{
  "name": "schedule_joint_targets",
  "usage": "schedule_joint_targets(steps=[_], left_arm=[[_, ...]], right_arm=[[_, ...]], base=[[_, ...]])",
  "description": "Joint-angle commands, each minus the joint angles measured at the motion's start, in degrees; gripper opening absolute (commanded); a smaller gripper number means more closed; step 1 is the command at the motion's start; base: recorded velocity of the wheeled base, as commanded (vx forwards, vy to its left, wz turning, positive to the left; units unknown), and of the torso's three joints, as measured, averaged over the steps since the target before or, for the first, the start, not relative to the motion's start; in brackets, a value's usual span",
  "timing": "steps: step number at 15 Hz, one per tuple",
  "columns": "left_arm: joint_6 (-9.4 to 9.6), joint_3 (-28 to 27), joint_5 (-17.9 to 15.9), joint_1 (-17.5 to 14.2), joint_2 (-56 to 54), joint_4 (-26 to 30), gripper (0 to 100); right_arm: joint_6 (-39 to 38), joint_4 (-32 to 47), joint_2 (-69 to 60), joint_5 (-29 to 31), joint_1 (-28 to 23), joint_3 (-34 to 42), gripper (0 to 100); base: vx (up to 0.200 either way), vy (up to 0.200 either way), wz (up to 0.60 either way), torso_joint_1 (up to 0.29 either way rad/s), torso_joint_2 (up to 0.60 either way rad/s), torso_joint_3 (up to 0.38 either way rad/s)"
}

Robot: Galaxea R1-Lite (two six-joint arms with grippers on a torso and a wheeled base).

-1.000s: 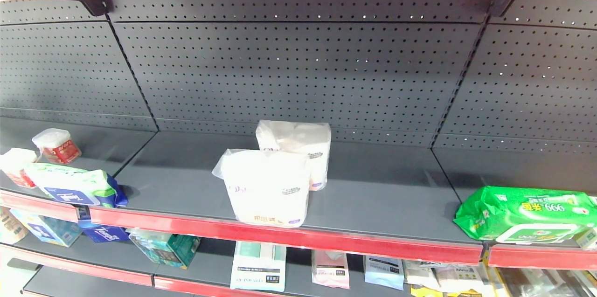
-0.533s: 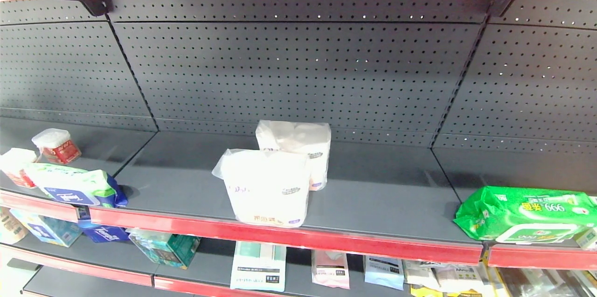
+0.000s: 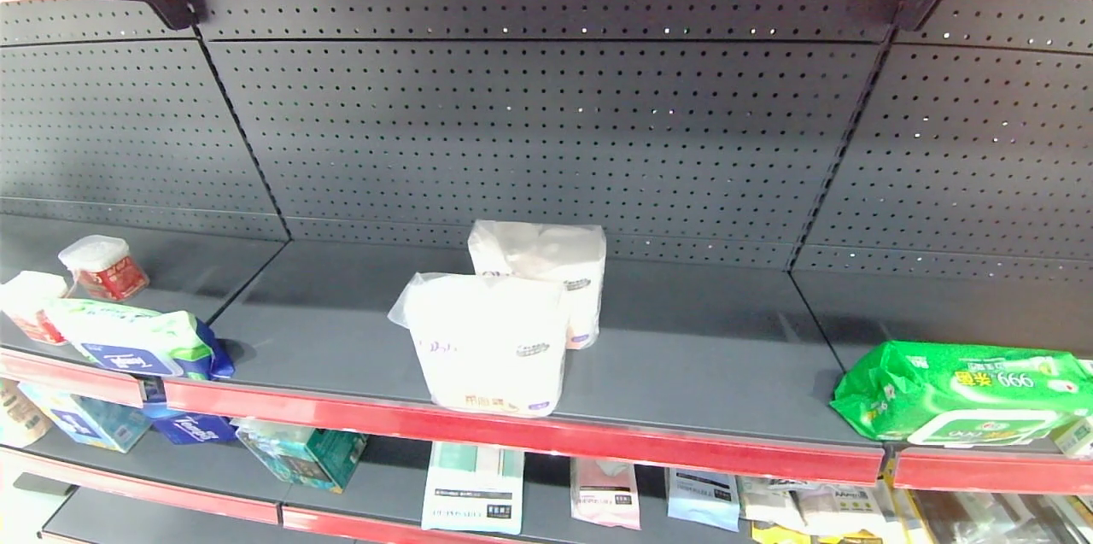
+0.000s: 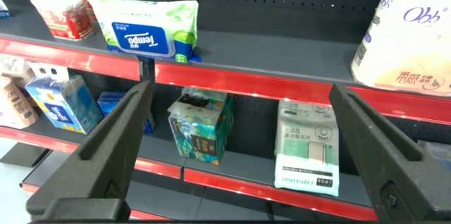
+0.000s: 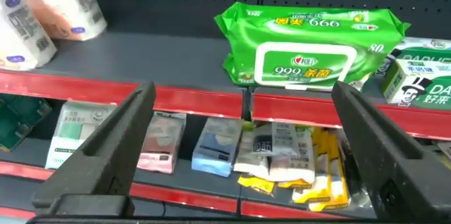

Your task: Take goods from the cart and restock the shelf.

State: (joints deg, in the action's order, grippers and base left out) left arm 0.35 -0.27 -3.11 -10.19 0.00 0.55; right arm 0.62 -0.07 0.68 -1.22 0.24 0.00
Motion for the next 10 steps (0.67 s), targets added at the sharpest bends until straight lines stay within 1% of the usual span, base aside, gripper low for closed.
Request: schedule_joint_targets(steps=[1, 9, 10], left_arm=[[0.0, 0.0, -0.06, 0.0, 0.0, -0.02, 100], [0.0, 0.0, 0.03, 0.0, 0.0, -0.02, 100], [0.0, 0.0, 0.03, 0.0, 0.0, -0.02, 100]], right_arm=[[-0.09, -0.01, -0.68, -0.01, -0.07, 0.0, 100], [-0.27, -0.01, -0.68, 0.16, -0.07, 0.0, 100], [-0.27, -0.01, -0.68, 0.16, -0.07, 0.0, 100]], base=[[0.0, 0.0, 0.0, 0.0, 0.0, 0.0], [0.0, 0.0, 0.0, 0.0, 0.0, 0.0], [0.0, 0.0, -0.6, 0.002, 0.0, -0.002]])
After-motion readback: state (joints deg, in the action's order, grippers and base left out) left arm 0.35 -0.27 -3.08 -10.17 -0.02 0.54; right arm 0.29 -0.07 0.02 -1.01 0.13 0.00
